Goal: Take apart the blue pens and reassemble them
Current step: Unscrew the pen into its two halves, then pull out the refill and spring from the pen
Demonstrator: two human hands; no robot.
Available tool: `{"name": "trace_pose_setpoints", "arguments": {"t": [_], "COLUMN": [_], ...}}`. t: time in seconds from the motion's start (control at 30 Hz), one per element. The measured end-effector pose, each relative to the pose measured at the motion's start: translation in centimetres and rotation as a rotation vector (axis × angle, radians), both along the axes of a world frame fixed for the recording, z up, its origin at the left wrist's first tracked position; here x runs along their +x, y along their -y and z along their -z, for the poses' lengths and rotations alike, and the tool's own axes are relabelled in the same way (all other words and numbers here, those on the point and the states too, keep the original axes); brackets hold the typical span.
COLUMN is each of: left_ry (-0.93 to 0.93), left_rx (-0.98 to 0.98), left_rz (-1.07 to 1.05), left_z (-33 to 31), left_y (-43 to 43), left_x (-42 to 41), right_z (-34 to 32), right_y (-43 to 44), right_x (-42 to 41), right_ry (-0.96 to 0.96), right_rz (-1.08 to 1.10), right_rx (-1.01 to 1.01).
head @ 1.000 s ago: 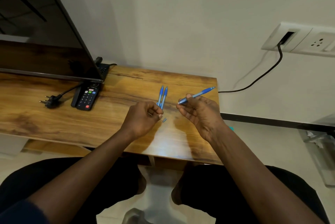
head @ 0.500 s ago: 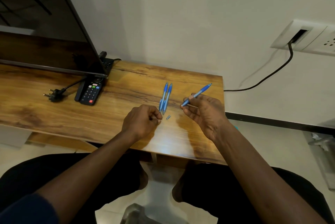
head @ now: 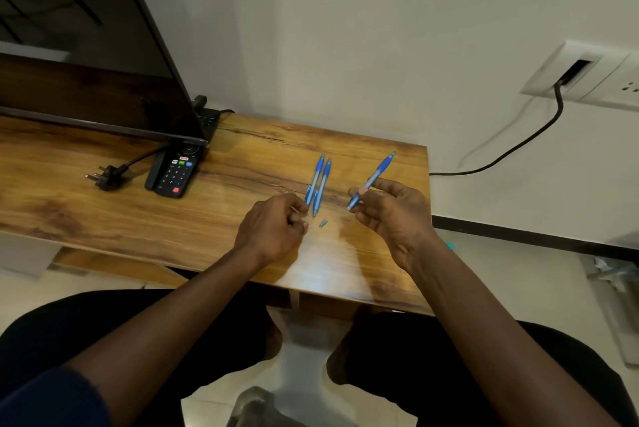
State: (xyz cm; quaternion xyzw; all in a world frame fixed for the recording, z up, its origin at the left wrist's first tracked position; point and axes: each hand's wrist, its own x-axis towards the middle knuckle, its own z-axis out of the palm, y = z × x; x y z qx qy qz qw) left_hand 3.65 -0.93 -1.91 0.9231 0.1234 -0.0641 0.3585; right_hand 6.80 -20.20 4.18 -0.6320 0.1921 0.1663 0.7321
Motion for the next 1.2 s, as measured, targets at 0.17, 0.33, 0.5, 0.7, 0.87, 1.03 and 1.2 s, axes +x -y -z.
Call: {"name": "trace_pose_setpoints", "arguments": {"t": [0.17,0.33,0.5,0.7,0.87,1.03,1.2], "left_ry": [0.137,0.016,-0.071,-0.045,-0.007,-0.036,-0.049], "left_rx": [-0.116,-0.545,-0.602,-0.439,-0.198,-0.132,-0.119], "left_rz": [-0.096,-0.058,-0.049,-0.061,-0.013,0.009,0.01], "left_z": [-2.6,-3.5,-2.8,-1.8,-0.9,-0.4,0.1], "left_y": [1.1,2.7,4.9,6.0,6.5,7.1,7.4], "left_x": [0.9,1.2,1.8,3.5,4.6,5.2,5.2], "right_z": [0.3,1.0,2.7,4.4,7.1,7.9,7.9], "right_y": [0.4,0.8,1.2,2.4,3.5,3.1,3.5], "right_x": [-0.1,-0.8,-1.1,-0.1,1.4,2.5,2.9], "right_ry": [0.064,0.069,0.113,0.159,0.282,0.301,0.254], "right_rz": [-0.072,-0.179,-0.189,-0.241,-0.188,-0.245,-0.231], "right_rx": [-0.137,-0.177,-0.235,-0.398,-1.075,-1.273,-1.25]}}
